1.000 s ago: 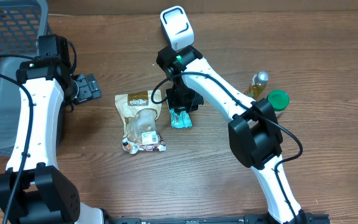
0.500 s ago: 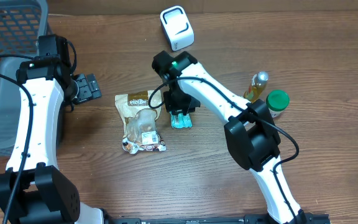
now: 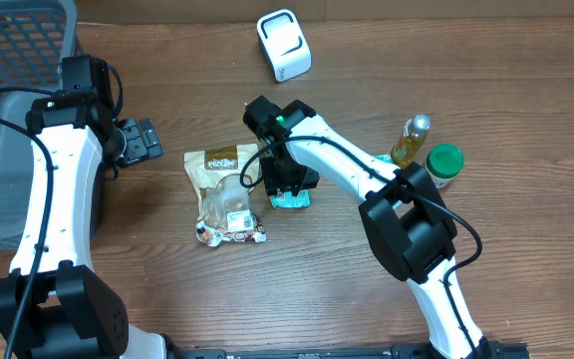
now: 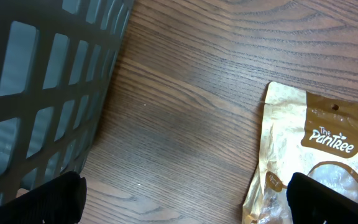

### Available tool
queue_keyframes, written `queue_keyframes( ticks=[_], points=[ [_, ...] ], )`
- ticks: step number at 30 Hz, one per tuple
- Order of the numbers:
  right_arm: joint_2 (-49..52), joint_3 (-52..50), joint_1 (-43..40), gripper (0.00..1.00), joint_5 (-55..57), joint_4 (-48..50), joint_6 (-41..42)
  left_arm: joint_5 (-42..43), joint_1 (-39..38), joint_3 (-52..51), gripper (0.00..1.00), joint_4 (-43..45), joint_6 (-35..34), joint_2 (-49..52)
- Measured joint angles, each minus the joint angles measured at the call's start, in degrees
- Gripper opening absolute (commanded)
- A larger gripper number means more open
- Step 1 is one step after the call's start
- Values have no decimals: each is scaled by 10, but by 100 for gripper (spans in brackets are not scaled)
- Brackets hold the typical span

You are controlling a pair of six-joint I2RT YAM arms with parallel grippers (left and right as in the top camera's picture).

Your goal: Scan the item barcode

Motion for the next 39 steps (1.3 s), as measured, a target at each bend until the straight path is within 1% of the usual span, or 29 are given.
queue_keyframes(
  ticks=[7, 10, 14, 17, 19, 20, 34, 39],
  points=[
    [0, 3, 0, 53, 0, -11, 0, 0, 0, 0, 100, 0, 0, 0],
    [3, 23, 0, 53, 0, -53, 0, 0, 0, 0, 100, 0, 0, 0],
    [8, 75, 0, 52, 0, -107, 0, 0, 0, 0, 100, 0, 0, 0],
    [8, 99, 0, 37, 0, -141, 0, 0, 0, 0, 100, 0, 0, 0],
    [8, 100, 0, 31, 0, -159, 2, 0, 0, 0, 99, 0, 0, 0],
    [8, 100, 0, 29, 0, -166, 6, 0, 0, 0, 100, 0, 0, 0],
    [8, 98, 0, 30, 0, -169, 49, 0, 0, 0, 100, 0, 0, 0],
    [8, 71, 0, 30, 0, -136, 59, 0, 0, 0, 99, 0, 0, 0]
  ],
)
